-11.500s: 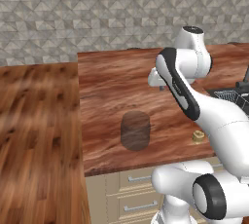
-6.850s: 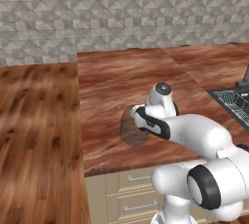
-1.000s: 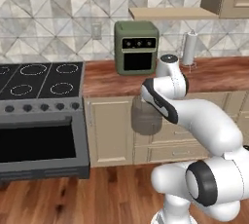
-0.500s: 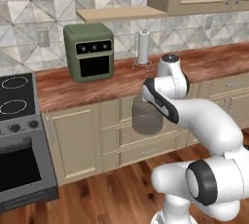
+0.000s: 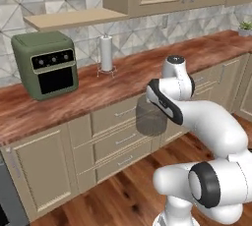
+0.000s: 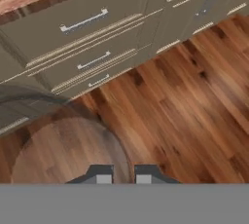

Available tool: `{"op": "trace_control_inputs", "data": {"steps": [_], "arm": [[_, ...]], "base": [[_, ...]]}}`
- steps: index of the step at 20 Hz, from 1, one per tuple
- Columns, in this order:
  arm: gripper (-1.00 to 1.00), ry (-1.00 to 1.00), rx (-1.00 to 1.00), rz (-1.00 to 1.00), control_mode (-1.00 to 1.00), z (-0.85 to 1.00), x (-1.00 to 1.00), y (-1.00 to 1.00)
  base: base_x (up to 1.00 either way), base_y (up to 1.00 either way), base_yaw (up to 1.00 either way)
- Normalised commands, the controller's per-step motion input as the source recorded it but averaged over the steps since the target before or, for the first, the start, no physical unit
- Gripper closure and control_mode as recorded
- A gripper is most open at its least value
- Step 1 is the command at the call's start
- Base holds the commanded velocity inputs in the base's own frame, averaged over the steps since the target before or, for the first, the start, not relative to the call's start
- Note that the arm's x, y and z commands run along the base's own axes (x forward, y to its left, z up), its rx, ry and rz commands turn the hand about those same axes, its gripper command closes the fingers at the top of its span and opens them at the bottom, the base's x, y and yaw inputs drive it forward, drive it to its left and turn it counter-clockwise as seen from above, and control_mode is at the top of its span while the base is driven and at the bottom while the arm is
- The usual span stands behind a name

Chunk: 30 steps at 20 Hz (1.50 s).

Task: Pick the jar and candle from the dining table and place them in the open cabinet. Close the cabinet after placing the objects.

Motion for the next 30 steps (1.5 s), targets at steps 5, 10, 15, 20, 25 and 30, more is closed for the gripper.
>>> {"op": "trace_control_inputs", "data": {"steps": [5,10,15,20,25,30], "arm": [[1.0,0.0,0.0,0.0,1.0,0.0,0.0,0.0],[1.0,0.0,0.0,0.0,1.0,0.0,0.0,0.0],[1.0,0.0,0.0,0.0,1.0,0.0,0.0,0.0],[1.0,0.0,0.0,0.0,1.0,0.0,0.0,0.0],[1.0,0.0,0.0,0.0,1.0,0.0,0.0,0.0],[1.0,0.0,0.0,0.0,1.0,0.0,0.0,0.0]], "base": [[0.81,0.0,-0.35],[0.85,-0.04,-0.33],[0.43,-0.24,-0.27],[0.26,-0.36,-0.25],[0.3,-0.28,-0.33],[0.51,-0.15,-0.53]]}}
